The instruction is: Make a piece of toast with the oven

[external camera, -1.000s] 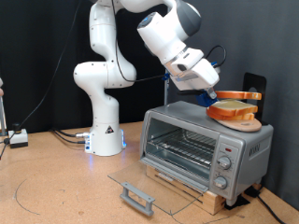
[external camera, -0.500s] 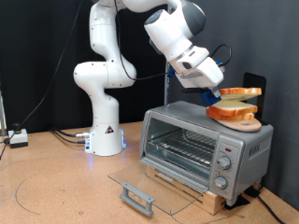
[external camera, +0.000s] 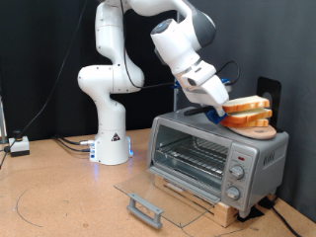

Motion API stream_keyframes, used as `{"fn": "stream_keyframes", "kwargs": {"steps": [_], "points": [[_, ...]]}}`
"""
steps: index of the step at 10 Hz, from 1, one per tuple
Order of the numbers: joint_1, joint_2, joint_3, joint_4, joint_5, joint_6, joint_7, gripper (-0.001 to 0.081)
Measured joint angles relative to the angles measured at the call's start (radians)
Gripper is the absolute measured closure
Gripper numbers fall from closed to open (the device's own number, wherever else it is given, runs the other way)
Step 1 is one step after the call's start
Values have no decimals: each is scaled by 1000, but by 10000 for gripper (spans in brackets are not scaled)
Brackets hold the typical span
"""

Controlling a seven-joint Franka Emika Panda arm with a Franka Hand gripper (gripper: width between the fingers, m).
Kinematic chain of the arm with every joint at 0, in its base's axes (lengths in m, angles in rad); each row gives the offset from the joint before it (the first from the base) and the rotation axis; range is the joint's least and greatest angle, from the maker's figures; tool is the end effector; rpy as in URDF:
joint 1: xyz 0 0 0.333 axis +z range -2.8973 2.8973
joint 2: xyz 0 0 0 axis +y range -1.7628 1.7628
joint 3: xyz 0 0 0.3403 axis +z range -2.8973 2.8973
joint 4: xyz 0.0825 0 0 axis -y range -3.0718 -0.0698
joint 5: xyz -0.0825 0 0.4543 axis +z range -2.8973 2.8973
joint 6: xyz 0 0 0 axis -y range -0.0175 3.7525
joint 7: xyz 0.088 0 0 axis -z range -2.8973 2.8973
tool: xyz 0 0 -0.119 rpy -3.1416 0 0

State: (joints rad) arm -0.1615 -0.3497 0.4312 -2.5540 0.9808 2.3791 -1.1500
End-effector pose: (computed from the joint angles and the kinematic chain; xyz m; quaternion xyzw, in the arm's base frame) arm 0.4696 0.1392 0.3662 -0.8911 -0.3423 -0.2022 0.2187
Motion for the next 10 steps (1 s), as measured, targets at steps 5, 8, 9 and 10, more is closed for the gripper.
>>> {"fn": "stream_keyframes", "kwargs": {"steps": [5, 8, 9, 10], "points": [[-1, 32, -2, -14, 5, -12, -14, 339], [-1, 33, -6, -21, 5, -14, -15, 339], [-1, 33, -11, -23, 6, -14, -17, 339], [-1, 33, -16, -23, 7, -14, -20, 339]]}}
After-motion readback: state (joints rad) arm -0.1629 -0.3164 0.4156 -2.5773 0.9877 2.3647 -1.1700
